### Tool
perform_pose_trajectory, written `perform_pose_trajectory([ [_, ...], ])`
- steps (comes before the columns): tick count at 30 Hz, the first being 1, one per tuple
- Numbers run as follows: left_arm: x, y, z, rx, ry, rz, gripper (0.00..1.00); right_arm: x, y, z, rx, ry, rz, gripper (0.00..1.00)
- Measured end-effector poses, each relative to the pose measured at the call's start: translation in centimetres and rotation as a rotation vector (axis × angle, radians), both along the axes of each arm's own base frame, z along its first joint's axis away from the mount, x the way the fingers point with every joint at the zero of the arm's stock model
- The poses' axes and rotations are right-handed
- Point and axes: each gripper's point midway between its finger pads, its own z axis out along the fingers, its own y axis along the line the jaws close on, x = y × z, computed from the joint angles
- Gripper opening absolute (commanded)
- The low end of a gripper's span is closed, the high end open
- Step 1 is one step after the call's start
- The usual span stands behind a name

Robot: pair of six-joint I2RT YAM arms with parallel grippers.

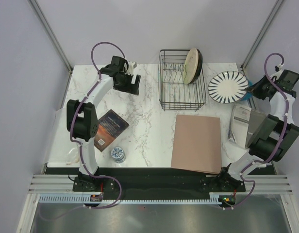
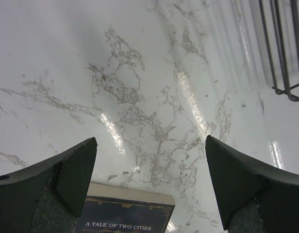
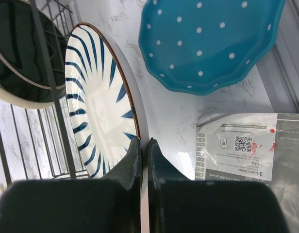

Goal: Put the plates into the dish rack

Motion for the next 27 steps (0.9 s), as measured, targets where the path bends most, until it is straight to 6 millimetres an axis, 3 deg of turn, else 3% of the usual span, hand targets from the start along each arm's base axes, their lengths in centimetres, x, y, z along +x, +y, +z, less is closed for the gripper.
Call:
perform_pose_trajectory([
  [4,0.7,-1.3,2.1,-0.071,-0.031,-0.018,0.98,-0.1,-0.1,2.9,-0.017,-0.058,-0.004,0.0],
  [8,0.8,-4.2,5.2,-0.226,-0.049,-0.088,0.9,-0.7,0.6,5.6,-0.032,-0.117,0.016,0.0],
  [10,0.1,-6.2,6.5,-0.326,-0.041,-0.157,0.84,-1.1,1.2,6.7,-0.028,-0.141,0.036,0.0],
  [16,-2.9,-11.9,8.7,-0.621,0.07,-0.349,0.83,-1.5,4.0,9.0,0.04,-0.193,0.106,0.0],
  [20,-4.4,-14.9,9.0,-0.728,0.141,-0.422,0.84,-0.8,7.7,9.2,0.078,-0.196,0.194,0.0],
  [27,-8.1,-20.6,9.8,-0.818,0.212,-0.57,0.84,-0.3,16.7,9.4,0.117,-0.192,0.415,0.0],
])
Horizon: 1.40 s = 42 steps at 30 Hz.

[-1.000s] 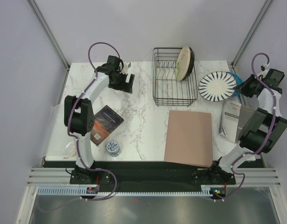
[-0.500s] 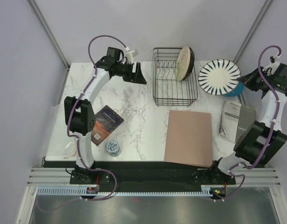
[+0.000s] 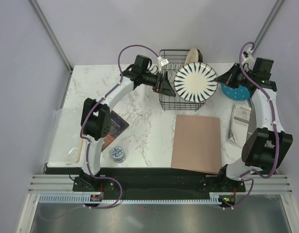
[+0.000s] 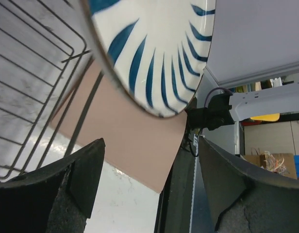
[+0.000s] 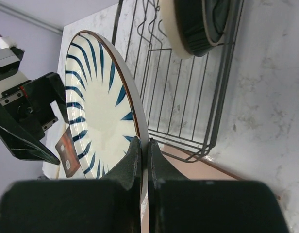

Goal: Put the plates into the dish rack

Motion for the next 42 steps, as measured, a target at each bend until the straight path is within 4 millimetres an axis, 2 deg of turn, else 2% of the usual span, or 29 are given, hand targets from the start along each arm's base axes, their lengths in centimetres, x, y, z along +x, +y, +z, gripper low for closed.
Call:
perform_pose_trajectory([
  [2,-1.1,-1.3,0.1,-0.009,0.008,-0.033,0.84,-0.1,1.2,0.1,0.005,-0.001,0.034,0.0],
  [5,-2.0,-2.4,0.2,-0.022,0.012,-0.065,0.84,-0.2,1.9,0.0,0.007,0.005,0.049,0.0],
  [8,-2.1,-2.7,0.1,-0.025,0.018,-0.066,0.83,-0.3,2.4,-0.2,-0.003,0.01,0.06,0.0],
  [11,-1.6,-2.6,0.0,-0.029,0.023,-0.057,0.77,-0.4,3.4,-0.7,-0.019,0.013,0.082,0.0],
  [13,-1.3,-2.7,-0.2,-0.031,0.029,-0.053,0.66,-0.7,4.5,-1.4,-0.024,0.026,0.108,0.0],
  [17,-0.7,-2.7,-1.1,-0.03,0.058,-0.04,0.52,-1.5,6.1,-2.7,-0.02,0.064,0.15,0.0],
  [20,-0.6,-2.9,-1.4,-0.033,0.076,-0.038,0.32,-2.0,6.4,-3.2,-0.02,0.084,0.161,0.0],
  [22,-0.8,-2.9,-1.1,-0.045,0.096,-0.047,0.27,-2.0,6.2,-3.3,-0.026,0.082,0.161,0.0],
  [25,-0.9,-2.9,-0.6,-0.064,0.106,-0.06,0.3,-2.0,6.1,-3.4,-0.042,0.07,0.17,0.0],
  [26,-0.9,-2.9,-0.5,-0.067,0.108,-0.062,0.38,-2.0,6.1,-3.4,-0.047,0.067,0.174,0.0],
  [29,-0.7,-2.6,-0.6,-0.069,0.109,-0.057,0.47,-2.2,6.1,-3.6,-0.053,0.072,0.178,0.0],
  [33,-0.5,-2.3,-0.9,-0.067,0.116,-0.05,0.49,-2.4,6.1,-3.7,-0.053,0.086,0.179,0.0],
  [34,-0.4,-2.1,-1.0,-0.066,0.118,-0.047,0.47,-2.5,6.1,-3.8,-0.052,0.09,0.18,0.0],
  [35,-0.3,-2.0,-1.0,-0.066,0.118,-0.045,0.34,-2.5,6.1,-3.8,-0.052,0.09,0.18,0.0],
  [37,-0.1,-1.9,-1.1,-0.066,0.118,-0.038,0.19,-2.4,6.1,-3.9,-0.057,0.088,0.18,0.0],
  [38,-0.1,-1.8,-1.1,-0.067,0.13,-0.039,0.08,-2.5,6.1,-3.8,-0.057,0.087,0.182,0.02],
  [39,-0.1,-1.7,-1.1,-0.068,0.13,-0.039,0.05,-2.5,6.1,-3.8,-0.056,0.084,0.189,0.21],
  [42,-0.2,-1.5,-1.4,-0.072,0.143,-0.043,0.02,-2.8,6.7,-3.5,-0.035,0.081,0.212,0.45],
])
